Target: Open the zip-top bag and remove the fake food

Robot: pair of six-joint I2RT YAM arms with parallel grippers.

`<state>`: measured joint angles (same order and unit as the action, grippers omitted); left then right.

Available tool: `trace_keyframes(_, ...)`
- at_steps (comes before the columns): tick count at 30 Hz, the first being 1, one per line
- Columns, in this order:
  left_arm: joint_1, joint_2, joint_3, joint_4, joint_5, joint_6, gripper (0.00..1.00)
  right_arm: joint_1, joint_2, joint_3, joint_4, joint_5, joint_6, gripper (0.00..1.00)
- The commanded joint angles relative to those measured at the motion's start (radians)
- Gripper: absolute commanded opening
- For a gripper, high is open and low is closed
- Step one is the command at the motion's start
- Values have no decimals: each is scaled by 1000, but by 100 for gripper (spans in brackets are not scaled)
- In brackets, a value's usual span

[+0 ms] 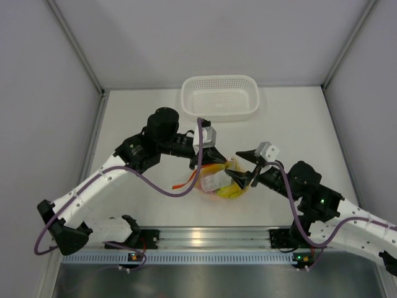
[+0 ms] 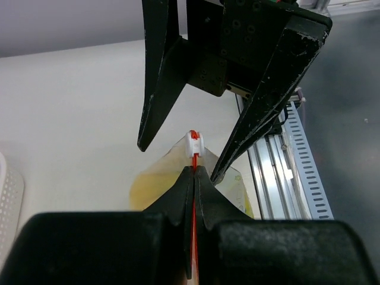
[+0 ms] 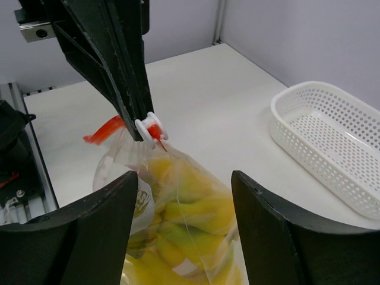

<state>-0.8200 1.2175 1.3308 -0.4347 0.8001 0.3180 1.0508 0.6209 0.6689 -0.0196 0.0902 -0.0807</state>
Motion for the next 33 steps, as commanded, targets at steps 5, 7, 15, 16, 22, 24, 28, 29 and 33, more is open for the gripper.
trace_keyframes(5,1,-29,11,51,143,23,0,-8,20,97,-52,-211,-105,66)
trace_keyframes(7,1,-23,13,51,145,21,0,-8,23,95,-45,-242,-105,58)
trace_keyframes(15,1,-29,11,51,137,15,0,-11,2,57,-3,-268,-90,14)
trace_keyframes(16,1,-29,7,51,139,16,0,-11,-7,54,1,-270,-88,10)
trace_keyframes(22,2,-23,-21,51,172,26,0,-12,3,86,-20,-251,-97,16)
trace_keyframes(24,2,-19,-27,51,169,32,0,-12,16,103,-29,-253,-100,3)
trace_keyframes(28,2,-10,-30,51,168,33,0,-12,34,112,-48,-228,-90,0)
trace_keyframes(29,2,-10,-30,51,165,36,0,-14,37,106,-51,-218,-88,0)
trace_keyframes(33,2,-4,-30,50,134,33,0,-14,46,93,-43,-195,-79,0)
